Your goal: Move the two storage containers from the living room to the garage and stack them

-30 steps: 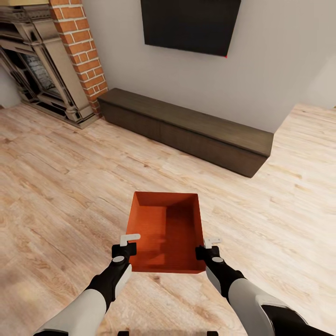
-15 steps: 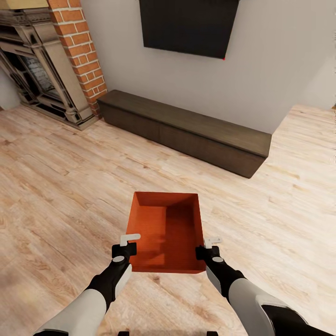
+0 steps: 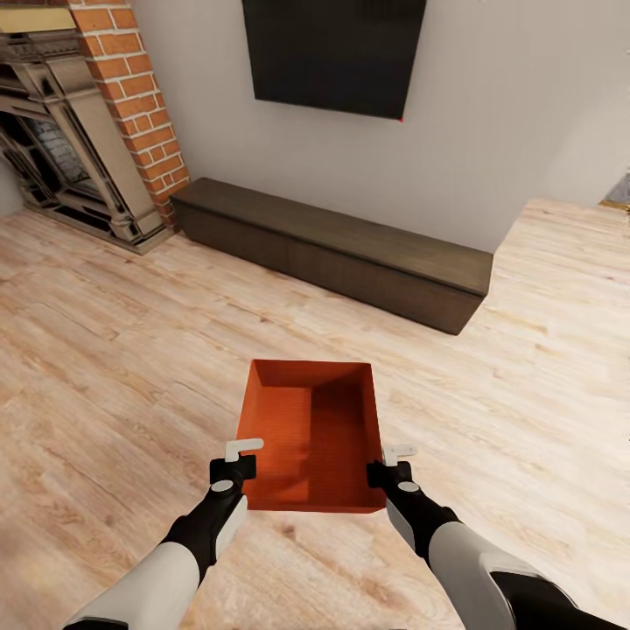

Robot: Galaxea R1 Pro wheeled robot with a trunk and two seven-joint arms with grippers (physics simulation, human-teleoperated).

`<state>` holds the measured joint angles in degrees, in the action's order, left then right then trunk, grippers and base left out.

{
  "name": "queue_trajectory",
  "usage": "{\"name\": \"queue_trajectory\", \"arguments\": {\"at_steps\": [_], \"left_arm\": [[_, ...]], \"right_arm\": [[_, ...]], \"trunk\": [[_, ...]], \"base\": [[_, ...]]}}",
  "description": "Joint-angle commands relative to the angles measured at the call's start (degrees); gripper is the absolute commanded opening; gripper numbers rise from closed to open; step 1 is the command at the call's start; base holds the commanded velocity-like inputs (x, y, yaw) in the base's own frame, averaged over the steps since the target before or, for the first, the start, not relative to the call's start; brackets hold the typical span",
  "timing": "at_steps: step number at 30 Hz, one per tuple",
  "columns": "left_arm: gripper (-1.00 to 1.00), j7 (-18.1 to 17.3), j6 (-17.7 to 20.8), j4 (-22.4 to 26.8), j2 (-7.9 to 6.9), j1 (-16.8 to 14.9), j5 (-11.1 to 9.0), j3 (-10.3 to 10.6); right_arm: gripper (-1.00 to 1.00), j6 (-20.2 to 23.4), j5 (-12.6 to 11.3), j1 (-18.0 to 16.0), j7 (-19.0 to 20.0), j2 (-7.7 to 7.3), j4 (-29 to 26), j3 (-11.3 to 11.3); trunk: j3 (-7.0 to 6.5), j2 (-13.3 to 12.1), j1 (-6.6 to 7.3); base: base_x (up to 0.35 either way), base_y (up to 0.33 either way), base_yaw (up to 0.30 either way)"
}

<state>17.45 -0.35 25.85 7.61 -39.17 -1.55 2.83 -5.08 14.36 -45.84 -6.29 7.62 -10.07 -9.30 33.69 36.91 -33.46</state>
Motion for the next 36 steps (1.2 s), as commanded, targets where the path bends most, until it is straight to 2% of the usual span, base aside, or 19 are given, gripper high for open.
{"name": "queue_trajectory", "arguments": {"at_steps": [1, 34, 36], "left_arm": [[-1.00, 1.3, 0.0, 0.2, -0.05, -0.1, 1.1, -0.6], [-1.00, 1.3, -0.1, 0.3, -0.07, -0.1, 1.1, -0.8], [-1.00, 1.3, -3.0, -0.1, -0.11, 0.0, 1.1, -0.7]], "right_arm": [[-1.00, -0.2, 0.4, 0.0, -0.2, 0.03, 0.2, -1.3], [-1.00, -0.2, 0.4, 0.0, -0.2, -0.06, 0.2, -1.3], [-1.00, -0.2, 0.4, 0.0, -0.2, -0.06, 0.2, -1.3]], "trunk": [[-0.04, 0.1, -0.02], [-2.83, 0.1, -0.02], [-3.00, 0.1, -0.02]], "base": [[0.000, 0.000, -0.108], [0.000, 0.000, -0.094], [0.000, 0.000, -0.071]]}}
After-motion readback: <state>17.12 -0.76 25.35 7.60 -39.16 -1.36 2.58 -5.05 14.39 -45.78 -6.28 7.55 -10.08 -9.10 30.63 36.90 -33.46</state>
